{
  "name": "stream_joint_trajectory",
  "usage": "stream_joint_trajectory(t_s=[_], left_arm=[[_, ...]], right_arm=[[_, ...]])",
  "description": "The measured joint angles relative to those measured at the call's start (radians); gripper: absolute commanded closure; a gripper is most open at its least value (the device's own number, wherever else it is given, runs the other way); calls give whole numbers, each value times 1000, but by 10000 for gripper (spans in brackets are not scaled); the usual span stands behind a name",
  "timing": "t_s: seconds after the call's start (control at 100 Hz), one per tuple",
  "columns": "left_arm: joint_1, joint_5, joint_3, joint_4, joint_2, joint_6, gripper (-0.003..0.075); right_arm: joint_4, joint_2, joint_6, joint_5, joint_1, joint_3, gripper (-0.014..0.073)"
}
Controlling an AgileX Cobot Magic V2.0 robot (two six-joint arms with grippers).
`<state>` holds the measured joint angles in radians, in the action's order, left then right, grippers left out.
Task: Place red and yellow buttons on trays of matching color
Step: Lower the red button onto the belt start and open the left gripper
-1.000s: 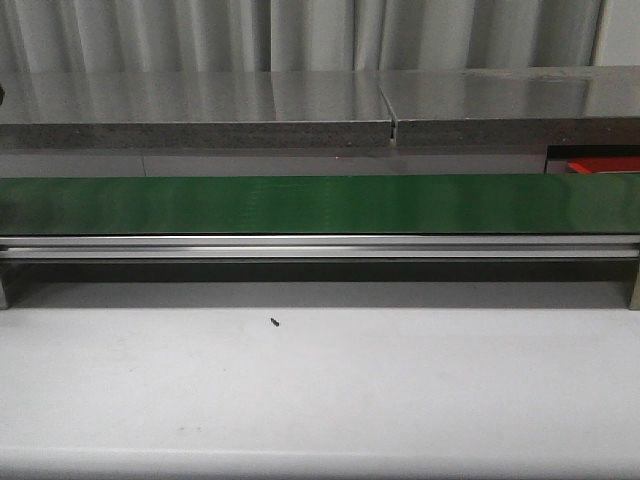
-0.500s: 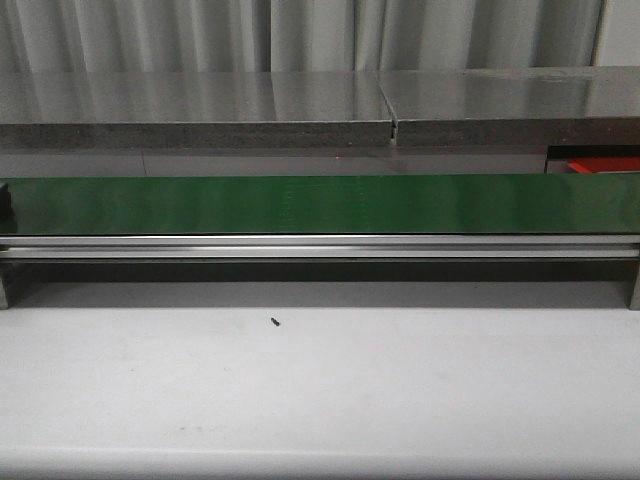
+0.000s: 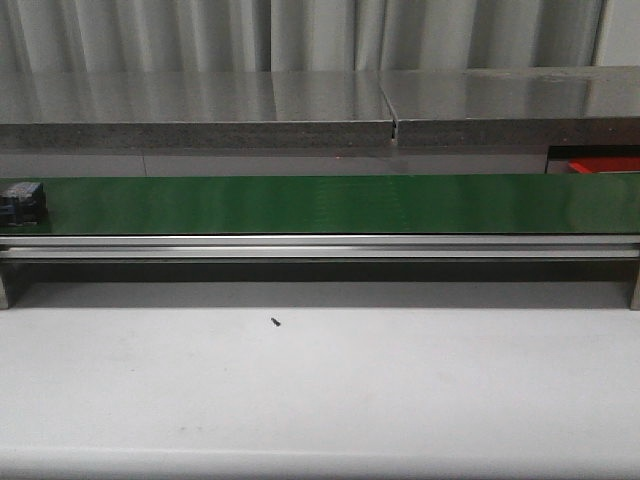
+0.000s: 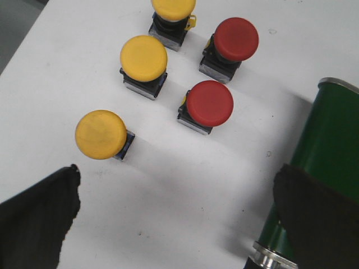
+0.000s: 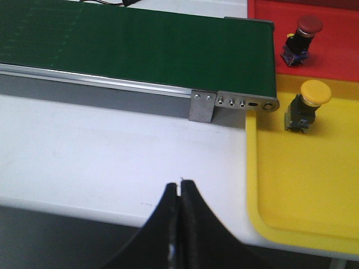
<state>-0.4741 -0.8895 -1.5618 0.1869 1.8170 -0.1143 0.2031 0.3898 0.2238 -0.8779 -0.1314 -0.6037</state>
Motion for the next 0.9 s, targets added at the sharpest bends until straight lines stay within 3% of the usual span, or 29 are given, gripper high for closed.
stream_joint_trajectory(t_s=[0.4, 0.9], left_arm=[[-7, 37, 0, -71, 139, -4, 59], [-98, 112, 0, -51, 223, -15, 59]], right_arm=[[0, 0, 0, 0, 0, 0, 660], [0, 0, 0, -2, 0, 0, 660]])
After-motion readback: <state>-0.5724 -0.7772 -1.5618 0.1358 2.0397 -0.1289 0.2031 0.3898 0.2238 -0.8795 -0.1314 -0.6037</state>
